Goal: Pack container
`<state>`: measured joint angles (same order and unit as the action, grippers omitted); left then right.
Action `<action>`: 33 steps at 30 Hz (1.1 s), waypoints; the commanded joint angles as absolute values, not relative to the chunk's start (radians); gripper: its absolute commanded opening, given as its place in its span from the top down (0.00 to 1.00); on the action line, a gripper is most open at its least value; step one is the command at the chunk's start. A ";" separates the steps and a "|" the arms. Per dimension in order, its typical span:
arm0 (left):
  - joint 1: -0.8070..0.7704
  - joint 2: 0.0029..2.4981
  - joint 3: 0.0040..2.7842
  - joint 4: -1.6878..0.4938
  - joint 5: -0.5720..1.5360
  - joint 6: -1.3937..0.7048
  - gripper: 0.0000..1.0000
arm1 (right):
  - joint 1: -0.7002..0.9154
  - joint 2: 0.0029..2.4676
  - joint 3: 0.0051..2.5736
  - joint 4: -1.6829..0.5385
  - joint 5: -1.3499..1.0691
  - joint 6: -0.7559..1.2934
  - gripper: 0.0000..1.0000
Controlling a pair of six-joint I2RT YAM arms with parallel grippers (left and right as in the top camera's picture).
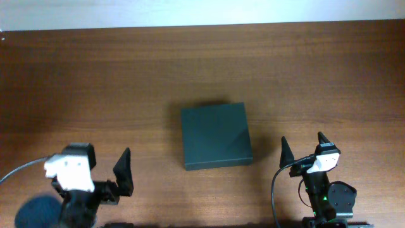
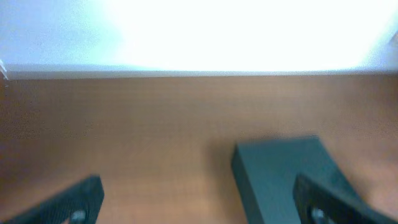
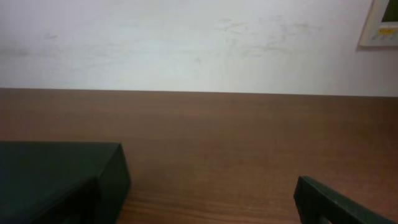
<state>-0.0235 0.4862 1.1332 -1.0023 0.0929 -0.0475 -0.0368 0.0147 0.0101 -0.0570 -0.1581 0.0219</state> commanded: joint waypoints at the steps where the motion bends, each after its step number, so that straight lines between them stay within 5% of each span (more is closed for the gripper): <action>1: 0.015 0.350 0.991 -0.886 0.162 0.104 0.01 | -0.040 0.004 0.006 -0.064 -0.153 0.015 0.01; 18: 0.016 0.040 0.304 0.143 0.187 0.103 0.01 | -0.040 0.004 0.006 -0.064 -0.153 0.015 0.01; 33: 0.016 0.005 0.130 0.247 0.148 0.104 0.01 | -0.040 0.004 0.006 -0.064 -0.153 0.015 0.01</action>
<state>0.0093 0.0147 0.1730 0.2481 0.1753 0.0906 -0.0368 0.0139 0.0101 -0.0570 -0.1581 0.0216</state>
